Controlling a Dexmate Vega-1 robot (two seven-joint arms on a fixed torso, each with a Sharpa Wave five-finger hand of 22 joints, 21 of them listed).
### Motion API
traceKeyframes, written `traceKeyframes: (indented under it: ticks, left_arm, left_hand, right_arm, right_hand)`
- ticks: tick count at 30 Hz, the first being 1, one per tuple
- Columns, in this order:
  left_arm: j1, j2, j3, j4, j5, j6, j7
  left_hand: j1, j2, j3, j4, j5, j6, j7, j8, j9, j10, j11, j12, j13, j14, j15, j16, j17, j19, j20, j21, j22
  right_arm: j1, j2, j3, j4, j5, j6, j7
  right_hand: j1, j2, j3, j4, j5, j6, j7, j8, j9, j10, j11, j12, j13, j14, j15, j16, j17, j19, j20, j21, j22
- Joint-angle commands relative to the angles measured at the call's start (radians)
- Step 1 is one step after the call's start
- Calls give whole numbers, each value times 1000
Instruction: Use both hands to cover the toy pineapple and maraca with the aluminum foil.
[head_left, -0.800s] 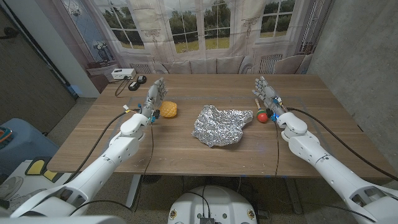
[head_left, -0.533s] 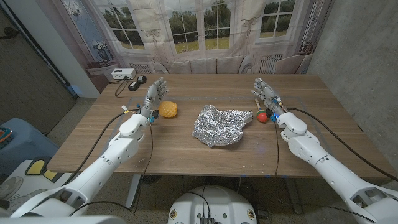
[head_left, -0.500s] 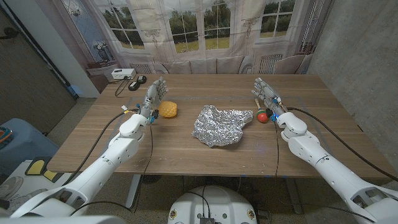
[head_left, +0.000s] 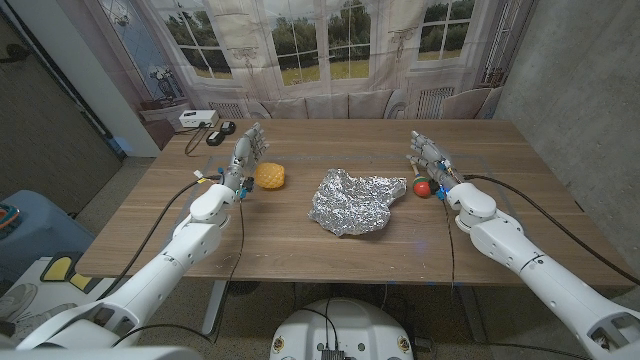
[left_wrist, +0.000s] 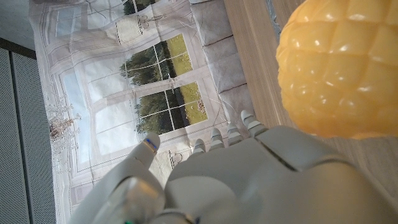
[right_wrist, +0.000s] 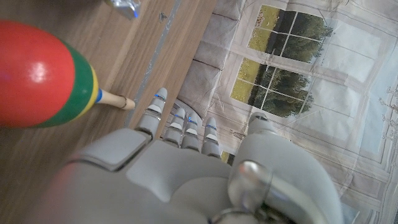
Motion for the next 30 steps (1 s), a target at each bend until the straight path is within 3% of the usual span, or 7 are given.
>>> traceKeyframes:
  ticks: [1, 13, 18, 28, 30]
  left_arm:
    - [1, 3, 1, 8, -8, -9, -24]
    - [19, 16, -4, -12, -18, -13, -41]
    - [35, 25, -9, -31, -20, -14, -39]
    - [55, 35, -15, -47, -29, -17, -46]
    - [57, 33, -16, -46, -33, -19, -48]
  left_hand:
    - [-1, -9, -3, -3, 4, -10, -3, 5, 3, -4, 10, -6, 1, -7, -5, -1, -1, -5, 3, -3, 3]
    - [-3, -8, -5, -3, 6, -3, 0, 8, 2, -3, 11, -8, -1, -8, -5, 1, -3, -3, 1, -2, 3]
    - [-4, -7, -6, -3, 6, -2, 1, 8, 1, 0, 10, -8, -2, -9, -5, 1, -4, -3, 2, -3, 3]
    - [-5, -7, -7, -4, 6, -1, 2, 9, 1, -1, 12, -9, -4, -8, -4, 2, -5, -2, 0, -2, 3]
    - [-5, -7, -7, -4, 7, 0, 3, 9, 1, -1, 12, -10, -4, -8, -3, 2, -5, -2, 0, -2, 3]
  right_arm:
    - [-84, -89, 4, -174, -94, -125, -131]
    - [-166, -141, 28, -306, -133, -212, -202]
    - [-210, -143, 44, -369, -145, -271, -271]
    - [-287, -160, 80, -465, -115, -349, -314]
    - [-300, -158, 86, -482, -111, -364, -331]
  right_hand:
    - [22, 3, 9, -15, 8, 8, 8, 5, 1, 19, -2, 5, 3, 19, 1, 8, 1, 14, -1, 7, 2]
    - [31, 3, 14, -25, 9, 12, 9, 6, 1, 22, -2, 5, 2, 23, -1, 9, 0, 15, -4, 6, 1]
    - [28, -3, 13, -31, 9, 22, 10, 10, 1, 33, 2, 8, 1, 48, 7, 17, 1, 47, -11, 17, 1]
    - [19, -3, 12, -29, 9, 31, 13, 12, 1, 41, 7, 10, 1, 60, 7, 22, 4, 70, -10, 23, 1]
    - [14, -3, 12, -30, 10, 40, 17, 14, 1, 55, 8, 13, 1, 74, 7, 27, 5, 91, -12, 29, 1]
